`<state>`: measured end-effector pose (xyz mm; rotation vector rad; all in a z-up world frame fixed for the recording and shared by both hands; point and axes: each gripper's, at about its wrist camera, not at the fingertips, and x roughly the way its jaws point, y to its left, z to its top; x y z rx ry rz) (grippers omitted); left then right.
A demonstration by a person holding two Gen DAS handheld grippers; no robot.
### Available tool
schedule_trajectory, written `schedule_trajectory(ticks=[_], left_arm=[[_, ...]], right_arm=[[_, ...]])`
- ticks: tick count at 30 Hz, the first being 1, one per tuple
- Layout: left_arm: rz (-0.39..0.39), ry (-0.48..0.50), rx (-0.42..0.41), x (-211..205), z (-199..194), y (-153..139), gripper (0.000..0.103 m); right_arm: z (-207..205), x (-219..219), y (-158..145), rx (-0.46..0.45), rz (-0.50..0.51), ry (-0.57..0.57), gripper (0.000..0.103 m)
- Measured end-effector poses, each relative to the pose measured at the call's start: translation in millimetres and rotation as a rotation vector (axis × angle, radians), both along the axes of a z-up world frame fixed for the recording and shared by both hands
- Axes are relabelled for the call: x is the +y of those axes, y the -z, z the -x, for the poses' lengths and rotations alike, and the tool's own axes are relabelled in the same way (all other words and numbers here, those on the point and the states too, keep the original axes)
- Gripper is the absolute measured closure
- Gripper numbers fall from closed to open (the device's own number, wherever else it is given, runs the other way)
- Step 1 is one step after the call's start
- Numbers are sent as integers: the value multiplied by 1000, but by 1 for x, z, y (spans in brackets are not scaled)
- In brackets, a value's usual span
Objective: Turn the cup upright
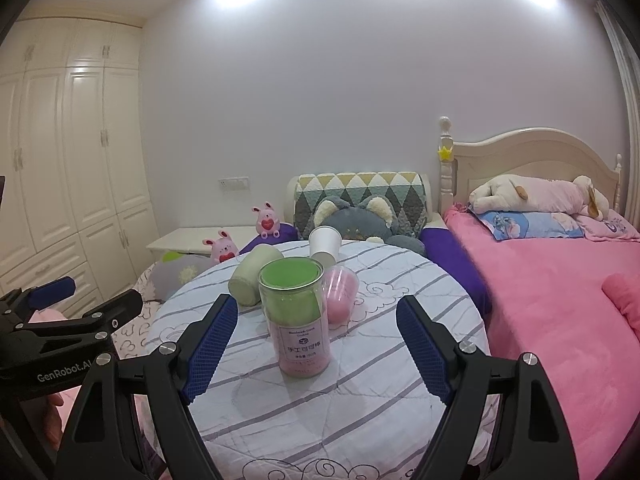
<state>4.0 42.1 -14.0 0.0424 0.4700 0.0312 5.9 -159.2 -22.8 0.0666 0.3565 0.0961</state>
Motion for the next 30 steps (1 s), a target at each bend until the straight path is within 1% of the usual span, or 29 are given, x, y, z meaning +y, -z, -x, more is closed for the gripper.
schedule_trajectory(ticks=[14,30], left_arm=[[-6,-11,-6,0,-4,3,0],[-15,-5,7,1,-7,8,0]], right_arm=[[-3,2,2,4,3,-7,20],[-5,6,5,17,8,-10,20]])
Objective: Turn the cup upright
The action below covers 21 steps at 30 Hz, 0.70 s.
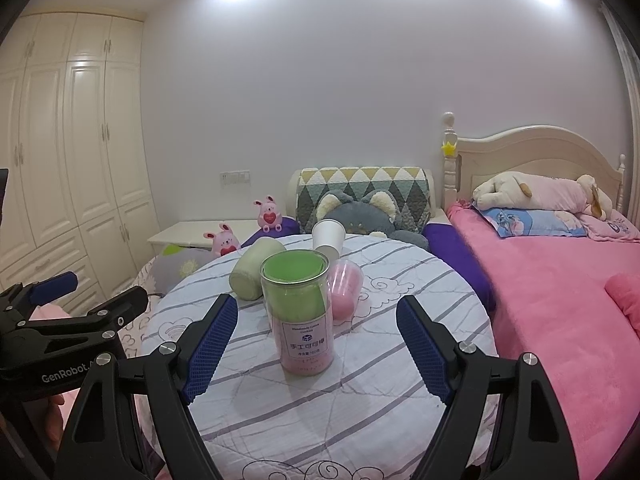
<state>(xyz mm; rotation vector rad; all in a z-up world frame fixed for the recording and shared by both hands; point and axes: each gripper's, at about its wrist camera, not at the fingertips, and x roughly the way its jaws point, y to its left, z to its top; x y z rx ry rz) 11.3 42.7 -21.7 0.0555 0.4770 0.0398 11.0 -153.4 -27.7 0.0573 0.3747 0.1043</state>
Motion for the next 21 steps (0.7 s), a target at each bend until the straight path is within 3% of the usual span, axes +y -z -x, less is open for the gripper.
schedule_trajectory(ticks=[21], left_arm=[[-6,6,23,-1,-11,6,0]], right_arm=[[-12,2,13,50,9,-6,20]])
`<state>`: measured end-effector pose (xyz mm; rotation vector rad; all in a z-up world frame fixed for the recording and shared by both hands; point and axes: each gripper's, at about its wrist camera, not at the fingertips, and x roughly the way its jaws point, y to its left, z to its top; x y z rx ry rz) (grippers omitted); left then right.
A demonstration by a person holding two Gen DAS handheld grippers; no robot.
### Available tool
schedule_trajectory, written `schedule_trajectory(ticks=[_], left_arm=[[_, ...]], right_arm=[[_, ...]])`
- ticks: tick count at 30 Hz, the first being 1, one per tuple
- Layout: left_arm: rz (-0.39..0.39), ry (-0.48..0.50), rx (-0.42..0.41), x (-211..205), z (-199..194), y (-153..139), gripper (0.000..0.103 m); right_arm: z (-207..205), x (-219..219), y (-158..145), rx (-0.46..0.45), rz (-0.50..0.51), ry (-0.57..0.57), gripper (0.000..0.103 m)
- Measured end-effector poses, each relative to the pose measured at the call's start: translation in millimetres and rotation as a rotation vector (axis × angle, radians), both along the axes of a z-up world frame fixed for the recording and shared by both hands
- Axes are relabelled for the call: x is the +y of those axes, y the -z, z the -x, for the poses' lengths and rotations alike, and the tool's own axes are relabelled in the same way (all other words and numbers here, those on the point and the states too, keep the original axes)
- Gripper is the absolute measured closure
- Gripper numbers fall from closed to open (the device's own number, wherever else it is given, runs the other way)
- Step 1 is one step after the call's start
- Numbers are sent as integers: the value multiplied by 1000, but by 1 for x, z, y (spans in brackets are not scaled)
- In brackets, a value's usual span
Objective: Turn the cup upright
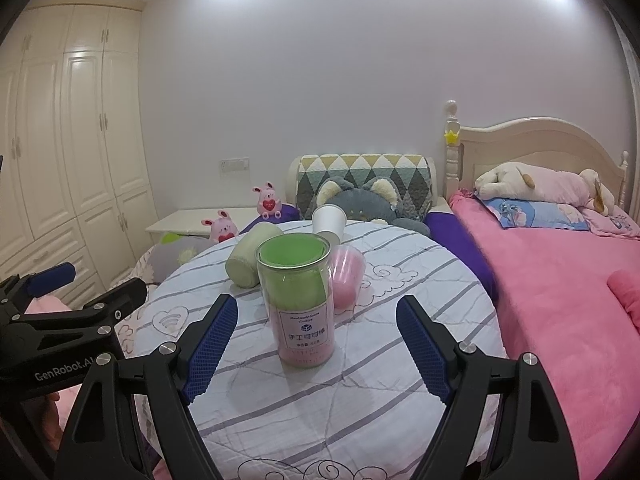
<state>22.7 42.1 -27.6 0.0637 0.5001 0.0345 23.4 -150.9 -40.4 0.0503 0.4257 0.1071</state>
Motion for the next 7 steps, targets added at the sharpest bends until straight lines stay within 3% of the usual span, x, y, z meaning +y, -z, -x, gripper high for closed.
schedule_trajectory(ticks=[7], left_arm=[[3,-14,22,6,-15,7,0]], right_arm=[[-17,4,9,37,1,-15,20]])
